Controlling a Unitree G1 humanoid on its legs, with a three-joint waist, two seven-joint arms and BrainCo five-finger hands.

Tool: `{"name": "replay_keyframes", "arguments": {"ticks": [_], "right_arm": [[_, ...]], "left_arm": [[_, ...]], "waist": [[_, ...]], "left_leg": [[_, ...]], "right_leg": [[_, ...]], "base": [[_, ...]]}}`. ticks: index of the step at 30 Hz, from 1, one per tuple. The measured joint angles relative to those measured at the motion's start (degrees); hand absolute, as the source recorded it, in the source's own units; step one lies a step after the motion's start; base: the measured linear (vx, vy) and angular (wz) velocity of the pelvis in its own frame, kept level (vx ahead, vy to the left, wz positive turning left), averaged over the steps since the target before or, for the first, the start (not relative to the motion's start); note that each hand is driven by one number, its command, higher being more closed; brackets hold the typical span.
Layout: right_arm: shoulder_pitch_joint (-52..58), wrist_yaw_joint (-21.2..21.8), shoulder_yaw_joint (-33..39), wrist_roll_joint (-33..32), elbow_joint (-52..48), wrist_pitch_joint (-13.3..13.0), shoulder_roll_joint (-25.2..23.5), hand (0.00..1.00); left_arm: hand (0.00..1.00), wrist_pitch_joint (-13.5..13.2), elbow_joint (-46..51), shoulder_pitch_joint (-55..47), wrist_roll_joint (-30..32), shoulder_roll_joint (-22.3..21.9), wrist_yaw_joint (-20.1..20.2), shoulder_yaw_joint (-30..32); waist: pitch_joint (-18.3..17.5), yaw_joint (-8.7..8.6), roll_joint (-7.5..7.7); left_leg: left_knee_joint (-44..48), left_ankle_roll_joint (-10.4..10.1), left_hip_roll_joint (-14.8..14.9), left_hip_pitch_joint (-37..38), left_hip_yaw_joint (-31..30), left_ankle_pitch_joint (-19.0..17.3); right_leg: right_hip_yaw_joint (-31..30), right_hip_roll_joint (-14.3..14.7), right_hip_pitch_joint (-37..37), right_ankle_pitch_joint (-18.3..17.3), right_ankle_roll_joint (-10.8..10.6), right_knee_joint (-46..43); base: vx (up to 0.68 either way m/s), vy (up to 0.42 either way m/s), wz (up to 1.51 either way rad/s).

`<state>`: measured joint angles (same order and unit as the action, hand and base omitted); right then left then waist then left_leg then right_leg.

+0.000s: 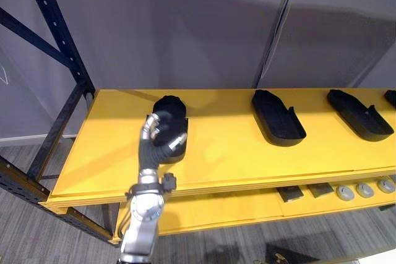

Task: Walk over and take plastic housings, then place them on the shelf

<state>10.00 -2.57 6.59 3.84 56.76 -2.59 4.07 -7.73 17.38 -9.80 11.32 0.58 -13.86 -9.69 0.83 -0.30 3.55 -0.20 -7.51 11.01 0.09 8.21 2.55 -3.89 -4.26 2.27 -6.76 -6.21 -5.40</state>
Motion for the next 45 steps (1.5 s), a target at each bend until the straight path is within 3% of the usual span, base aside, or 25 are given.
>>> {"name": "replay_keyframes", "arguments": {"ticks": [5,11,18,27,45], "right_arm": [[2.0,-0.8,0.0,0.0,-1.5,0.0,0.0,0.00],[2.3,-0.9,0.0,0.0,-2.0,0.0,0.0,0.00],[2.7,-1.0,0.1,0.0,-1.9,0.0,0.5,0.00],[0.9,-1.3,0.1,0.0,0.1,0.0,0.5,0.00],[-0.9,-1.2,0.1,1.1,1.9,0.1,0.8,0.00]], "left_arm": [[1.00,-0.1,-1.0,-2.6,-0.6,-0.4,3.0,-1.4],[1.00,0.6,-11.2,-2.2,0.1,-0.3,4.2,-1.4],[1.00,1.9,-22.1,1.6,2.2,0.5,3.6,-0.6],[1.00,1.8,-29.4,8.2,4.7,2.1,1.4,2.7],[1.00,3.2,-35.9,16.7,8.1,3.0,-1.0,6.2]], "waist": [[-0.1,1.35,0.02],[-1.0,1.14,-0.52],[-2.1,0.97,-1.48],[-2.1,-1.66,-1.67],[-2.0,-3.78,-1.62]], "left_leg": [[1.7,-0.3,0.4,-1.1,0.0,-0.6],[1.1,-0.4,0.4,-0.9,0.3,-0.5],[-4.3,-0.5,0.2,1.5,1.2,2.2],[-4.8,-0.4,0.0,1.8,1.8,2.3],[-4.7,-0.4,-0.1,1.6,2.8,1.5]], "right_leg": [[-0.1,0.3,-0.2,0.1,-0.1,-0.2],[-0.1,0.2,-0.3,0.5,0.5,-0.1],[-0.4,0.5,-1.1,0.6,0.6,-0.1],[-0.6,0.4,-1.7,0.6,0.7,0.2],[-1.9,0.4,-2.3,0.9,1.0,0.8]], "base": [[-0.01,-0.002,0.00],[0.00,0.004,-0.02],[0.00,0.002,-0.03],[-0.02,0.000,-0.03],[0.00,0.000,-0.03]]}}
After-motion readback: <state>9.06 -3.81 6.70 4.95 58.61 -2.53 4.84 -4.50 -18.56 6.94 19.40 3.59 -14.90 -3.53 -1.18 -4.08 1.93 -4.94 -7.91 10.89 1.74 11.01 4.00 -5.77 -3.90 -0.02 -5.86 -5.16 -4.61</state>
